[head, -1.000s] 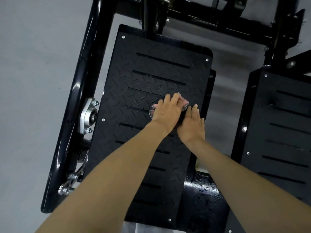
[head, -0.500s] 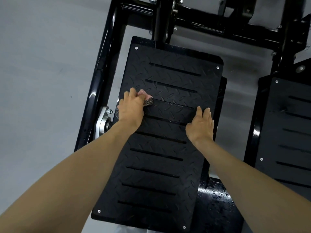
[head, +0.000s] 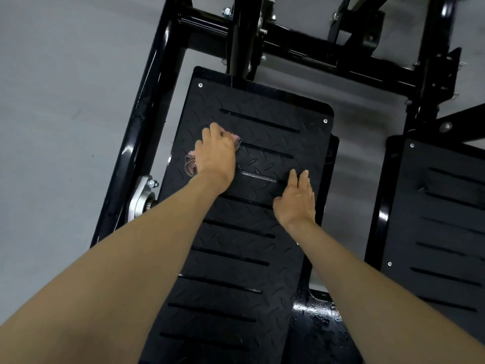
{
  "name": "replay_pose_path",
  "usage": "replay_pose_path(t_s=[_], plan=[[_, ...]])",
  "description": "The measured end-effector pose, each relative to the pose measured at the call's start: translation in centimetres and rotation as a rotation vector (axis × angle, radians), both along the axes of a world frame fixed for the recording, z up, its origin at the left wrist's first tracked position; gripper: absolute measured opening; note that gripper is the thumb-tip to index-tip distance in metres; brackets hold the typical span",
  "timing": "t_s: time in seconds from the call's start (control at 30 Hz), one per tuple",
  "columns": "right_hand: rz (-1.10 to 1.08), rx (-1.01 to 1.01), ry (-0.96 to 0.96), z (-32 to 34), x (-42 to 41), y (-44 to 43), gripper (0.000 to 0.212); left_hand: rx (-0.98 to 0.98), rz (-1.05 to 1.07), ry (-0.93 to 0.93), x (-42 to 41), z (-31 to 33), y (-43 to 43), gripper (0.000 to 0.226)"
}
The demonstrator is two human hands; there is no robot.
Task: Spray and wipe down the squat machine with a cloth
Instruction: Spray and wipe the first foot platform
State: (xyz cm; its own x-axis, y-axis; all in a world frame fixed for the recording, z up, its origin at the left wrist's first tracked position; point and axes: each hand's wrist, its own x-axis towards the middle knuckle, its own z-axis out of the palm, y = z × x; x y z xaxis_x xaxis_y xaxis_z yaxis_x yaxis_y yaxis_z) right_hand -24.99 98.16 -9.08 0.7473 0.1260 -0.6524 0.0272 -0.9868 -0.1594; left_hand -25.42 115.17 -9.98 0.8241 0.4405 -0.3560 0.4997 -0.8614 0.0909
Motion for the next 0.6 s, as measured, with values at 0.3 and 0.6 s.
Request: replay_pose_path(t_s=[0.3,0.6], plan=[[0.021,-0.01,-0.022,0.0,1.5,-2.4,0.075,-0.187,-0.33,-0.017,2.8,0.0,-9.6,0.058],[0.033,-0.03,-0.024,-0.2,1.5,-1.8,0.074,-0.015,-0.459,-0.053,1.4,-0.4,-4.9,0.075]])
